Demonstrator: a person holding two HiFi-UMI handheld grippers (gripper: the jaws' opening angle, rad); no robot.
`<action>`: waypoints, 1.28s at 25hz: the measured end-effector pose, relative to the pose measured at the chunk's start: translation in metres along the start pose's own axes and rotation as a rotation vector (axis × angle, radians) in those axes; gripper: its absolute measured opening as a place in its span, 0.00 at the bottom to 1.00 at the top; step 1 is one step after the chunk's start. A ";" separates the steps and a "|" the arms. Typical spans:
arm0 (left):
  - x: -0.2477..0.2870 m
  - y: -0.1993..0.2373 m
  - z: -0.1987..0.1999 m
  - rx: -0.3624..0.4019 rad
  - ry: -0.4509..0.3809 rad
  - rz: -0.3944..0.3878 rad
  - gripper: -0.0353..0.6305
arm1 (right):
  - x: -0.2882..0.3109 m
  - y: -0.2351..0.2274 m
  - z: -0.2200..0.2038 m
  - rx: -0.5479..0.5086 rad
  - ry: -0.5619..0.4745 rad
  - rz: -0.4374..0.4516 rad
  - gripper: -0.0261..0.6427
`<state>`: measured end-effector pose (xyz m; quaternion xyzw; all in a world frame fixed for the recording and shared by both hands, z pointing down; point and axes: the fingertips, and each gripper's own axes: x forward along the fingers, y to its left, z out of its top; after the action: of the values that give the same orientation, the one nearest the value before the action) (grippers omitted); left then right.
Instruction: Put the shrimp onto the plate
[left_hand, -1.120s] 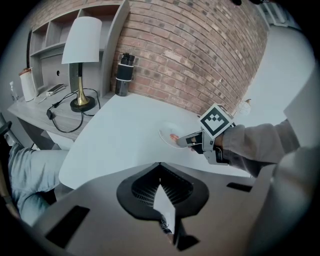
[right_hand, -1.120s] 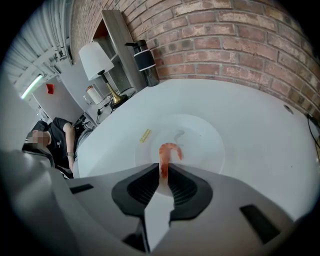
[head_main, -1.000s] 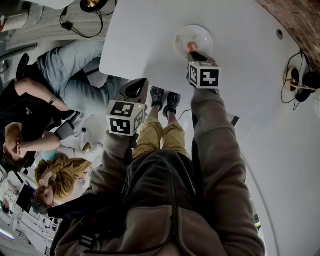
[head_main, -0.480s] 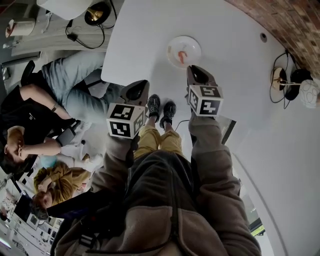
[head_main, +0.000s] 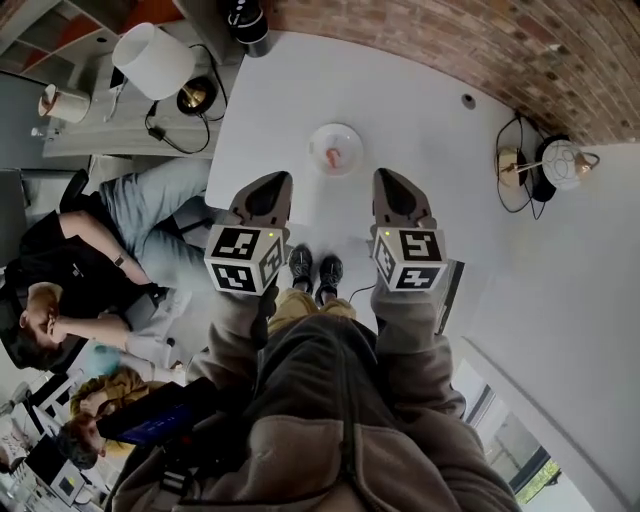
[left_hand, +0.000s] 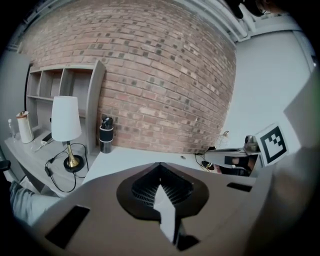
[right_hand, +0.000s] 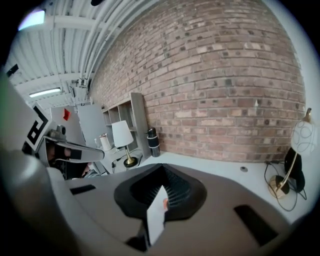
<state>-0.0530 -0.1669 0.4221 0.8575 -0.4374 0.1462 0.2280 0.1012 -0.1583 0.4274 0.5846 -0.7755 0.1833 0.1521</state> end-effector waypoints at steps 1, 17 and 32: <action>-0.005 -0.004 0.007 0.008 -0.014 0.001 0.06 | -0.011 0.000 0.010 -0.007 -0.026 -0.006 0.04; -0.085 -0.090 0.151 0.164 -0.370 -0.060 0.06 | -0.145 0.004 0.148 -0.085 -0.400 -0.084 0.04; -0.112 -0.117 0.200 0.262 -0.470 -0.093 0.06 | -0.180 0.017 0.205 -0.140 -0.561 -0.086 0.04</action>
<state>-0.0115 -0.1339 0.1704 0.9093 -0.4158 -0.0119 0.0138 0.1284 -0.0958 0.1629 0.6331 -0.7724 -0.0461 -0.0207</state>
